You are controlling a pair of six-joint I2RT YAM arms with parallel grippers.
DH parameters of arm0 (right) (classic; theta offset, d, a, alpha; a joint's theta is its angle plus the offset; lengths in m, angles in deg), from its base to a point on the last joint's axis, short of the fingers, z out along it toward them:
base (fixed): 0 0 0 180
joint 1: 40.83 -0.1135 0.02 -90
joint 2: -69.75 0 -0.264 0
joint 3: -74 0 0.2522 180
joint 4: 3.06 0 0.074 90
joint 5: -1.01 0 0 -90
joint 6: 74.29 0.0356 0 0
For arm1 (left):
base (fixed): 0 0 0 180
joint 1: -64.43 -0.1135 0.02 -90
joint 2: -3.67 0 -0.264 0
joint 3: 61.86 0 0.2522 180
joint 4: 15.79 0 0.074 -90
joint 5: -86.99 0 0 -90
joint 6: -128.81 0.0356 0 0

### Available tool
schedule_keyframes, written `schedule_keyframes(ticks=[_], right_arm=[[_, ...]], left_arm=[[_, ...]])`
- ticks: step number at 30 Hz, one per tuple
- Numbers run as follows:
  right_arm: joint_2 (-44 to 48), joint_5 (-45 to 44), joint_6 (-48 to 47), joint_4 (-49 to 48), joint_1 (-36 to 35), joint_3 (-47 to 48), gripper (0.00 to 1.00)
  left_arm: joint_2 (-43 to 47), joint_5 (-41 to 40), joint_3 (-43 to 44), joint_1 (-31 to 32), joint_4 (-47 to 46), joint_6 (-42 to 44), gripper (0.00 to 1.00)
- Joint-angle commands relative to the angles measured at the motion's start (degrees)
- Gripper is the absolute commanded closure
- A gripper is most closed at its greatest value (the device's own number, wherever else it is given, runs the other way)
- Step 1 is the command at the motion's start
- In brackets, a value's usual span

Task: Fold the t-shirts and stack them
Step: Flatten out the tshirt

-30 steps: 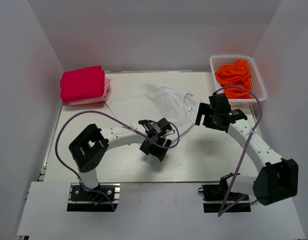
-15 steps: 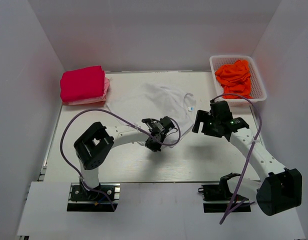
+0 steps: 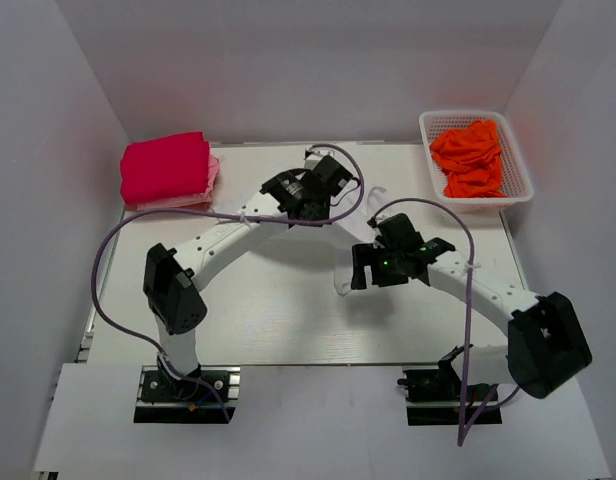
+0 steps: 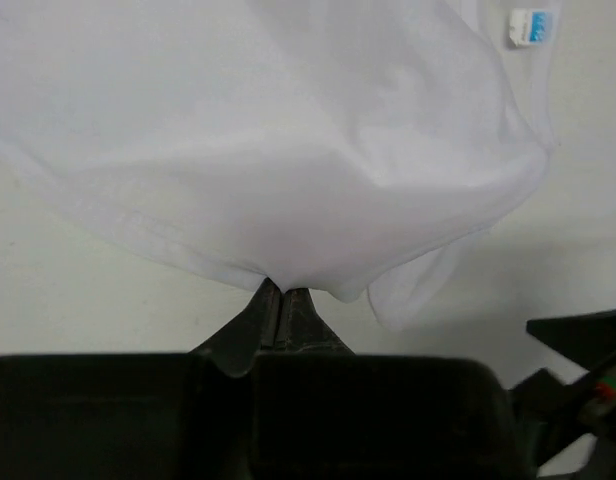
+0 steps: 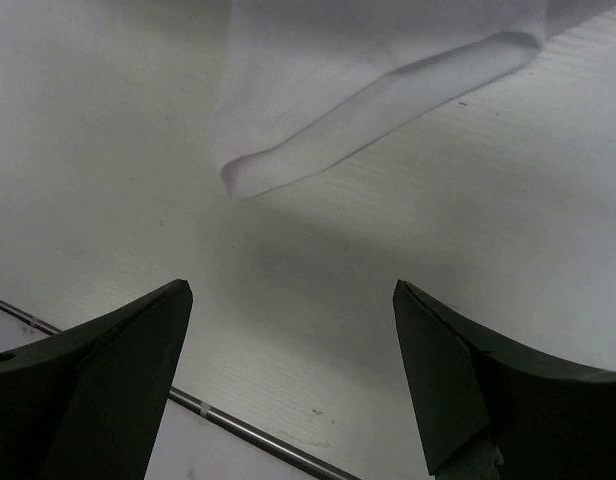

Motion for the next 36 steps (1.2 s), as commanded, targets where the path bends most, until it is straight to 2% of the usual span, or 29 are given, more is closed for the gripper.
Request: schedule_keyframes(ticks=[1,2,5,7,12,19,20,22,26,27,29,33,36], right_arm=[[-4.66,-3.1,1.59,-2.51,-2.76,3.89,0.13],[-5.37,-2.86,1.7,-2.51,-3.21,4.68,0.13],[-7.22,-5.05,2.57,-3.73,-6.37,5.13,0.15],[-7.75,-8.56,2.49,-6.18,-9.27,4.34,0.18],[-10.21,-11.03,5.3,-12.08,-12.7,4.07,0.28],[-17.77,-15.06,9.25,-11.74,-15.07,6.54,0.31],[-18.38,-15.94,9.52,-12.08,-15.08,6.36,0.36],[-19.0,-16.57,10.05,-14.01,-15.34,5.84,0.41],[-20.5,-18.23,10.84,-13.75,-15.34,6.45,0.77],[-20.15,-19.54,11.62,-13.76,-15.17,6.27,1.0],[-19.36,-20.26,12.51,-13.67,-14.82,6.27,1.0],[-10.23,-25.52,11.9,-8.59,-13.85,8.11,1.0],[-2.67,-33.25,8.91,-2.7,-11.92,12.41,1.0]], left_arm=[[-4.22,-5.72,9.16,-2.11,9.46,-3.98,1.0],[-5.36,-5.73,13.71,-2.64,10.62,-3.99,1.0],[-8.7,-5.73,19.88,-4.57,13.44,-3.46,1.0],[-9.76,-5.03,21.39,-5.46,14.58,-3.46,1.0],[-9.24,-4.5,19.3,-8.0,14.59,-2.93,1.0],[-4.84,-2.21,11.56,-9.24,10.9,-3.46,1.0],[-4.32,-2.21,11.56,-9.76,10.38,-3.46,1.0],[-4.32,-1.68,10.94,-9.77,9.85,-3.46,1.0],[-3.79,-1.68,10.41,-9.77,9.84,-3.46,1.0],[-3.79,-1.68,10.41,-10.29,9.84,-3.46,1.0],[-3.26,-2.39,10.41,-10.29,9.84,-3.46,1.0],[-2.73,-6.41,14.79,-11.35,12.03,-3.46,1.0],[-1.5,-9.67,19.53,-12.4,13.35,-3.46,1.0]])
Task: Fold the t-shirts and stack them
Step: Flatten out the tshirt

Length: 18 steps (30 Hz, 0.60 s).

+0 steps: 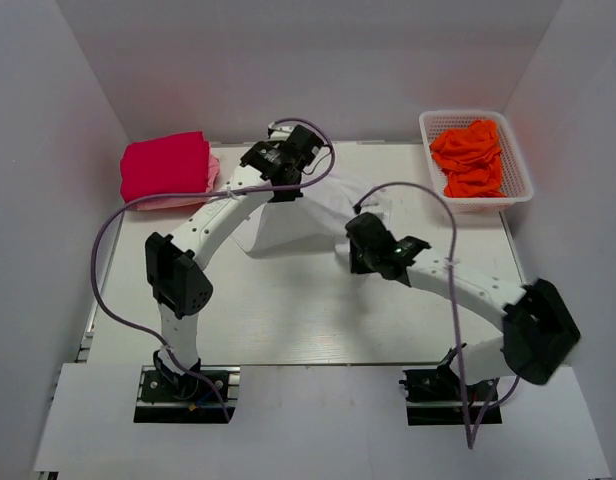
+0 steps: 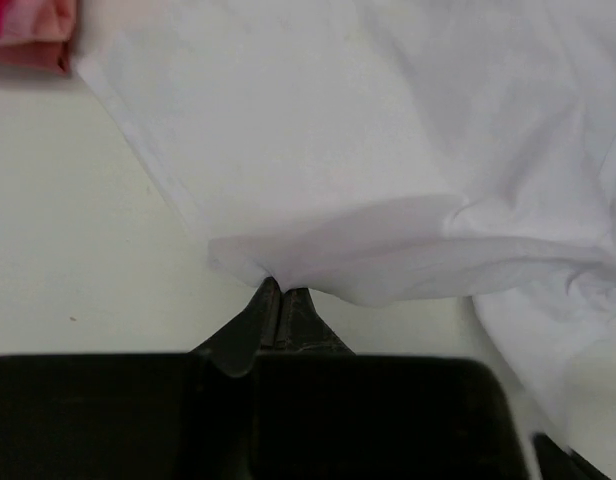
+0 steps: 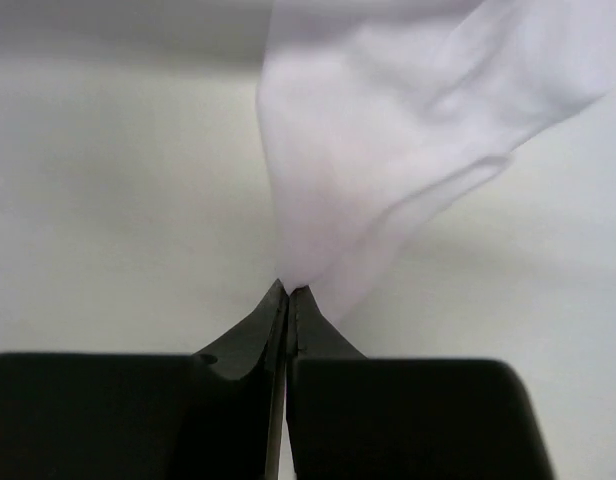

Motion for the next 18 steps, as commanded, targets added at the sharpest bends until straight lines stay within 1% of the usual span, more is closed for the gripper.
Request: schedule_keyframes(ticks=[1,2,3,4,5,6,8,9,11,12,13,14,15,16,17,18], right_arm=[[10.66,-14.66,-4.0,4.94,3.12,8.2,1.0],[11.13,-16.11,-4.89,8.35,3.74,10.3,1.0],[11.66,-17.43,-5.77,9.77,5.57,12.94,1.0],[12.7,-21.18,-6.48,10.92,6.29,14.18,1.0],[13.5,-22.26,-9.27,12.93,6.91,15.59,1.0],[13.94,-25.23,-11.56,13.04,8.65,18.82,1.0],[15.61,-28.5,-15.78,11.73,9.89,22.43,1.0],[16.83,-31.39,-18.67,10.59,11.73,23.15,1.0],[18.5,-34.04,-22.9,7.44,13.75,25.43,1.0],[19.12,-34.23,-25.27,4.89,14.29,26.05,1.0],[19.57,-34.14,-26.69,3.39,14.73,26.75,1.0],[21.31,-33.53,-29.22,-1.67,15.34,28.33,1.0],[21.68,-31.61,-34.12,-3.38,15.87,28.69,1.0],[22.2,-30.98,-36.61,-4.87,16.4,29.65,1.0],[22.73,-30.89,-40.29,-8.46,16.32,30.27,1.0],[22.65,-30.89,-43.19,-8.84,16.75,33.58,1.0]], left_arm=[[7.02,-6.03,7.2,-1.93,0.92,-0.44,1.0],[7.9,-7.86,8.43,-1.94,0.92,-0.44,1.0],[8.6,-8.58,10.01,-2.55,0.92,-0.44,1.0],[9.3,-9.19,10.72,-3.16,-0.73,0.51,1.0],[9.83,-11.2,11.69,-3.17,-0.75,0.52,1.0],[10.53,-12.26,14.48,-3.78,-0.75,1.13,1.0],[11.24,-15.07,18.96,-4.4,-1.36,2.89,1.0],[12.64,-16.74,19.77,-5.01,-3.1,4.55,1.0],[15.1,-18.07,19.78,-5.01,-6.09,6.49,1.0],[16.59,-19.21,18.56,-5.01,-7.94,8.33,1.0],[19.65,-19.74,16.81,-5.01,-11.7,9.22,1.0],[20.99,-19.75,16.79,-5.01,-13.21,10.01,1.0],[22.31,-20.35,16.18,-5.01,-14.79,12.1,1.0],[23.45,-20.36,16.18,-5.01,-17.33,13.08,1.0],[25.72,-20.36,16.18,-5.01,-18.58,14.05,1.0],[26.96,-20.36,16.18,-5.01,-19.9,15.1,1.0]])
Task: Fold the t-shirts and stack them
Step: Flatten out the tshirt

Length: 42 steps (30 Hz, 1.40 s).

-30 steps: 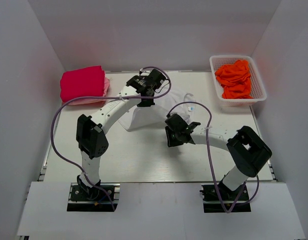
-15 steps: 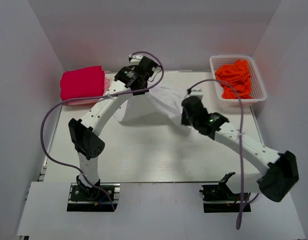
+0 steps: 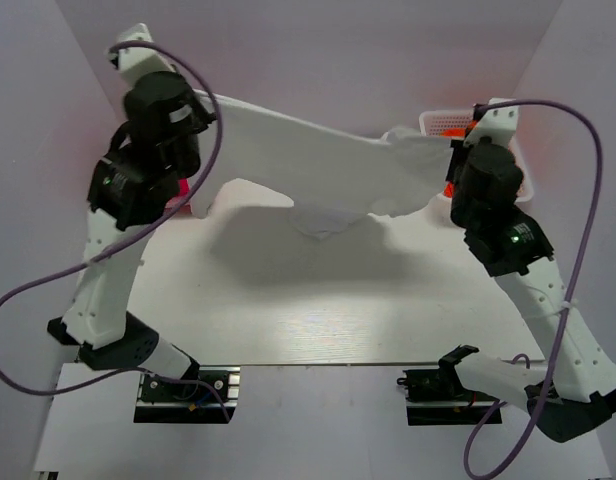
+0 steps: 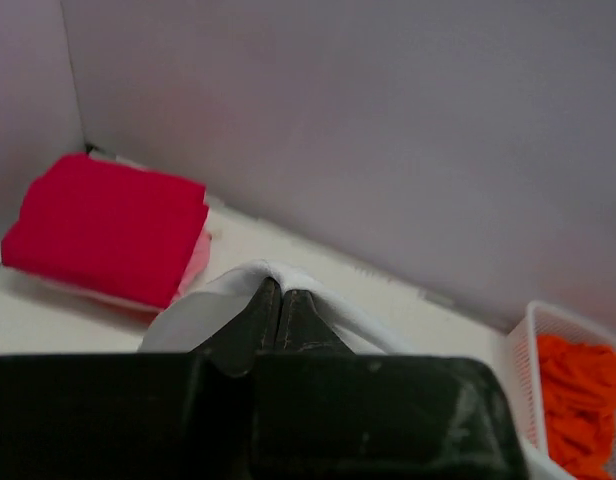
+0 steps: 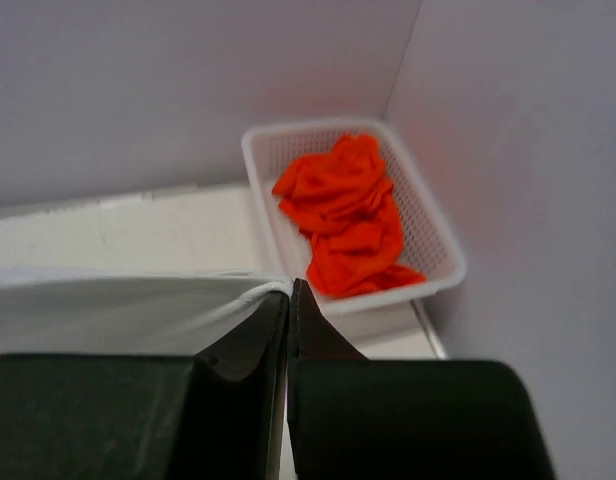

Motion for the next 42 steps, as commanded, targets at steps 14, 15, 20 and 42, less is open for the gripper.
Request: schedule_keyframes(ticks=[14,15,20,42], right_arm=[[6.36,18.53,-22.59,-6.12,0.45,32.3,1.0],[6.45,19.07,-22.86,-5.76,0.45,33.27,1.0],[9.79,24.43,-24.88,-7.33,0.45,35.73,1.0],[0.87,11.45,-20.77,-29.92,0.97,-5.2,1.0]], left_arm=[[24.69,22.71,-7.88,1.05,-17.84,10.36,1.0],[26.18,25.86,-7.88,1.05,-18.37,10.35,1.0],[30.4,34.92,-9.81,-0.01,-17.67,5.97,1.0],[19.12,11.49,-41.54,-0.18,-13.29,-9.85,1.0]])
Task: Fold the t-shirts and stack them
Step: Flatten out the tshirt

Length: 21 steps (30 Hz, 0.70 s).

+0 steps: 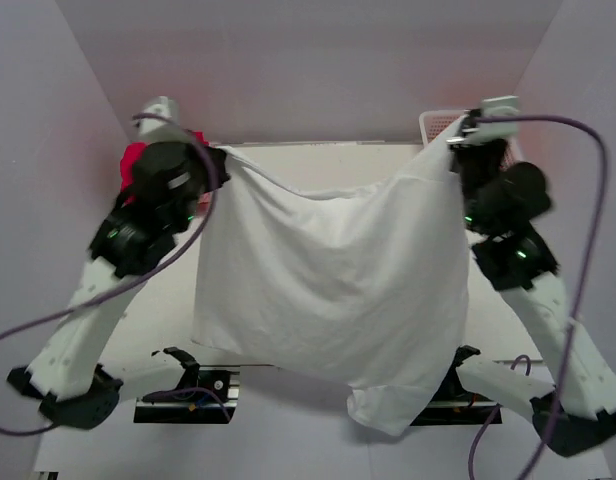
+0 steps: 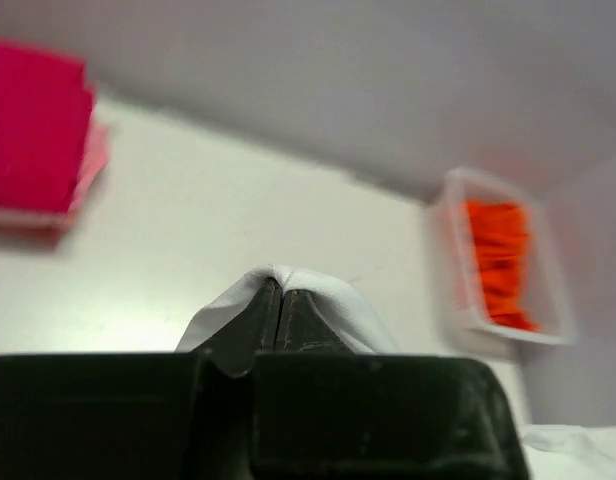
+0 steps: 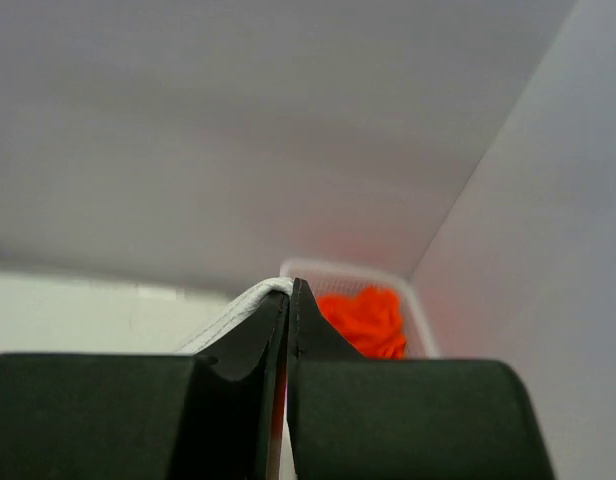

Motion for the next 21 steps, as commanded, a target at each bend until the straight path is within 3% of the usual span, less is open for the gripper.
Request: schedule_keyframes(ticks=[1,4,5,7,9,10,12,14,18,21], right_arm=[[-7.32,-6.42,3.05,-7.88,1.04,-6.3,1.0],[-16.35,-6.08,7.26,-7.88,2.09,-7.29,1.0],[-18.21,-5.29,8.49,-7.79,3.23,-6.59,1.0],[-27.44,-4.32,10.43,-6.74,3.94,-5.19,1.0],[-34.82,-4.49,11.75,-5.51,6.13,-0.27,1.0],[-42.76,-4.49,11.93,-4.89,7.1,3.4,1.0],[-47.92,-3.8,12.63,-1.73,8.33,9.92,1.0],[-58.8,-2.4,11.33,-0.85,9.56,20.94,1.0],[-67.87,-1.6,10.88,-0.93,10.79,28.39,1.0],[-72.79,0.16,9.3,-4.26,11.24,32.5,1.0]], left_arm=[[-10.13,-9.83,-2.86,-1.49,5.67,-6.27,1.0],[-19.89,-5.65,-3.56,-4.13,7.27,-8.92,1.0],[-27.23,-4.58,-3.56,-6.92,7.27,-9.62,1.0],[-34.91,-3.16,0.71,-10.19,8.84,-11.02,1.0],[-45.46,0.77,4.85,-14.49,8.85,-10.42,1.0],[-48.63,1.32,9.57,-15.64,7.54,-9.89,1.0],[-57.57,3.76,17.3,-17.84,5.7,-6.92,1.0],[-65.48,6.75,24.95,-19.25,0.79,-3.76,1.0],[-74.13,12.12,36.3,-21.44,-3.09,-0.05,1.0],[-78.36,15.63,38.97,-22.85,-7.75,1.1,1.0]])
